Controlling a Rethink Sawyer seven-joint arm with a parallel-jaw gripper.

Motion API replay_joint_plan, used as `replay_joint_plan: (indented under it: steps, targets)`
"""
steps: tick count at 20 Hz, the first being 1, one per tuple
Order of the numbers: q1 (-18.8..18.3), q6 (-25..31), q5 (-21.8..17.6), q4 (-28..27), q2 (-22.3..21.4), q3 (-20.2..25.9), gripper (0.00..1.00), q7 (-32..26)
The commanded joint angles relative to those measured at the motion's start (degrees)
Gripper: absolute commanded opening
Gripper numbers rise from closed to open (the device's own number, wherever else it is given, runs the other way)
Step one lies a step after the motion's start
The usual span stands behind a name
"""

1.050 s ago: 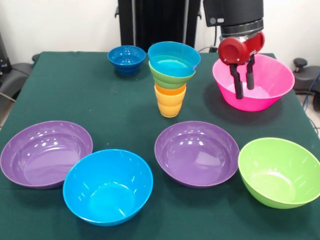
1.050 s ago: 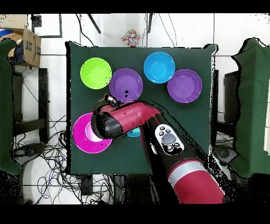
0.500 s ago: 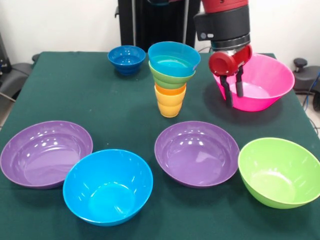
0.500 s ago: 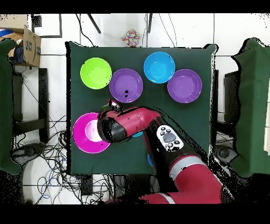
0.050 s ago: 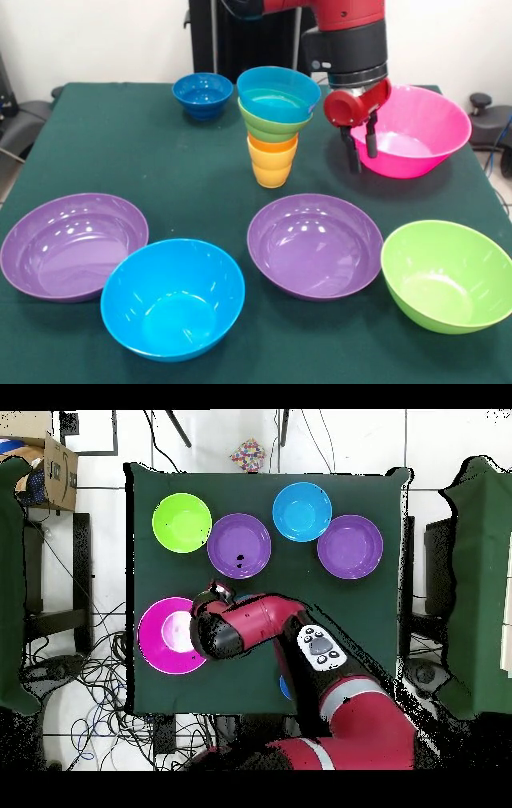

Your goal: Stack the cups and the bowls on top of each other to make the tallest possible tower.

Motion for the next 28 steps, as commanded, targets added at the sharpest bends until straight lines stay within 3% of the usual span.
replay_joint_plan:
  steps: [1,6,14,18,28]
  targets:
    - [3.3,-1.2,-2.9,3.3,1.4,-2.4,1.00,8.6]
    - [5.8,-0.6,-1.1,3.9,-0.1,-3.7,1.00,9.8]
    - [9.3,-1.1,-0.7,8.3,-2.9,-4.5,1.00,10.6]
    - [11.4,-3.1,-0.9,7.9,-2.6,-5.7,1.00,10.9]
    - [10.1,1.1,1.8,5.5,-4.6,-1.0,1.00,8.7]
